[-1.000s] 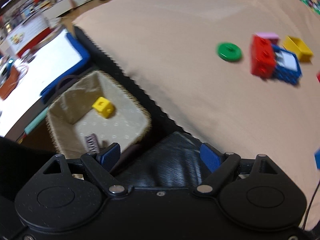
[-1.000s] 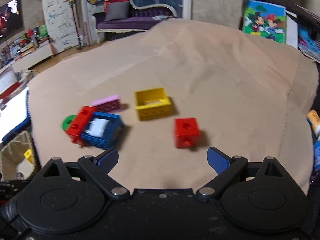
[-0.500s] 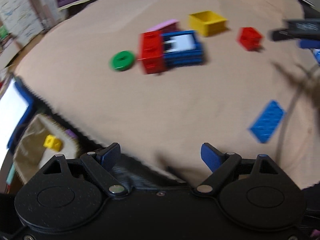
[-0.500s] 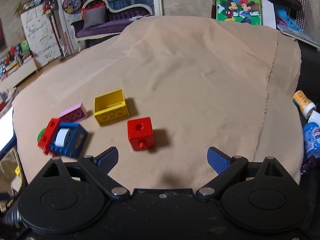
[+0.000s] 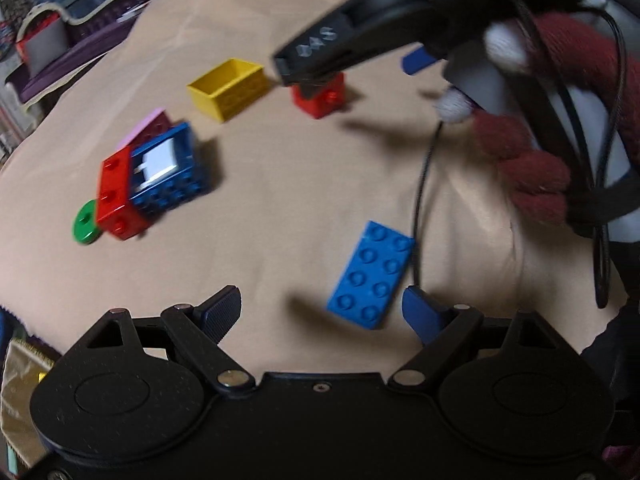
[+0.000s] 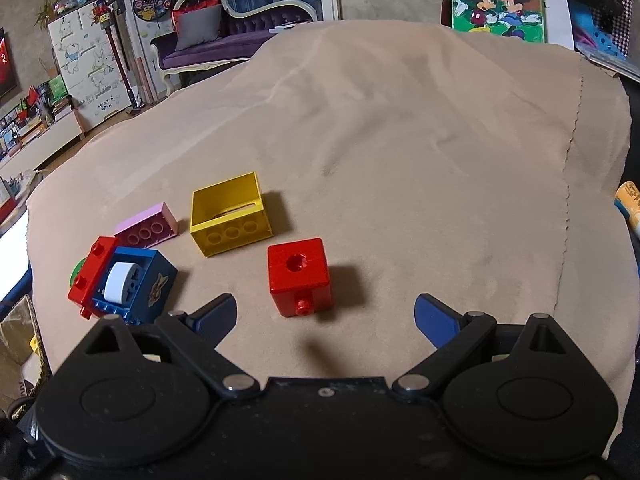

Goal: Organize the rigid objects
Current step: 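Grasp the blue flat brick with the left tool while the right tool grasps the red cube, then carry the blue brick and red cube over the basket and release both, then withdraw both open tools from the basket toward the remaining blocks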

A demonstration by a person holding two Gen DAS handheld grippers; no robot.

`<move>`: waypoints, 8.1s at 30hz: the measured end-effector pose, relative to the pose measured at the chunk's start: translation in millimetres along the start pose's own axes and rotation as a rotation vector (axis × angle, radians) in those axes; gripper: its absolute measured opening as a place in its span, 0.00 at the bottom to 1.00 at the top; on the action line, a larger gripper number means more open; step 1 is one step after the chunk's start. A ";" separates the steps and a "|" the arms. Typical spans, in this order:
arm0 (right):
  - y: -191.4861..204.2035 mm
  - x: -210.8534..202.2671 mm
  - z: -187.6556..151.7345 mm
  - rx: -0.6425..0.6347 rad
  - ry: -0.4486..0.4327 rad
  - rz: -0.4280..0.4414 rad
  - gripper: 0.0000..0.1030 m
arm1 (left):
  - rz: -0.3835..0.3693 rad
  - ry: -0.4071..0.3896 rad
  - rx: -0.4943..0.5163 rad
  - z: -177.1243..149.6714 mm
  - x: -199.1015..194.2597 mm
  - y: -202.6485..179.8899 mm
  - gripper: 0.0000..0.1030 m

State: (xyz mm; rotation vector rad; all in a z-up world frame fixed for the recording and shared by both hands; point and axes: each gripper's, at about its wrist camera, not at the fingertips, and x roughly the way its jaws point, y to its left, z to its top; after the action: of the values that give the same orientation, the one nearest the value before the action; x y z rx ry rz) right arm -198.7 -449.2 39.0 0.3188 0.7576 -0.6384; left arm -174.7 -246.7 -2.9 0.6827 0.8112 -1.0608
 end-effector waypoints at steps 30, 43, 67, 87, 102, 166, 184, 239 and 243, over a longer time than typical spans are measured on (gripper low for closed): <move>8.5 34.4 9.9 0.009 0.040 0.008 0.93 | -0.011 0.062 -0.595 -6.4 17.1 110.6 0.82; 16.3 59.9 7.9 -0.032 0.045 -0.048 0.93 | -0.054 0.052 -0.688 3.1 29.0 102.3 0.85; 10.6 49.6 8.7 0.006 0.022 -0.008 0.36 | -0.053 0.109 -0.695 3.8 33.9 118.7 0.63; 7.5 54.2 9.8 0.026 0.033 0.024 0.35 | 0.018 0.127 -0.613 -5.8 20.4 130.7 0.63; 96.4 -9.1 13.1 -0.028 0.009 0.213 0.35 | 0.152 0.013 -0.729 -64.4 -43.8 205.6 0.63; 408.9 44.8 -75.4 -0.346 0.297 0.382 0.53 | 0.448 0.129 -1.090 -180.2 -66.0 352.0 0.74; 378.2 29.9 -86.1 -0.351 0.272 0.351 0.58 | 0.469 0.109 -1.046 -178.9 -73.3 335.7 0.76; 285.6 -3.1 -55.5 -0.245 0.113 0.299 0.72 | 0.471 -0.008 -0.884 -160.3 -85.3 288.2 0.79; 263.4 -0.4 -44.2 -0.200 0.097 0.272 0.73 | 0.472 -0.006 -0.877 -158.3 -83.2 284.7 0.79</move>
State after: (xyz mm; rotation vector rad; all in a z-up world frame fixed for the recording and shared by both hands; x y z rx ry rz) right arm -54.1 -225.4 20.1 0.2640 0.8464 -0.2891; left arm 31.3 18.7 10.2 0.0977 0.9456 -0.2158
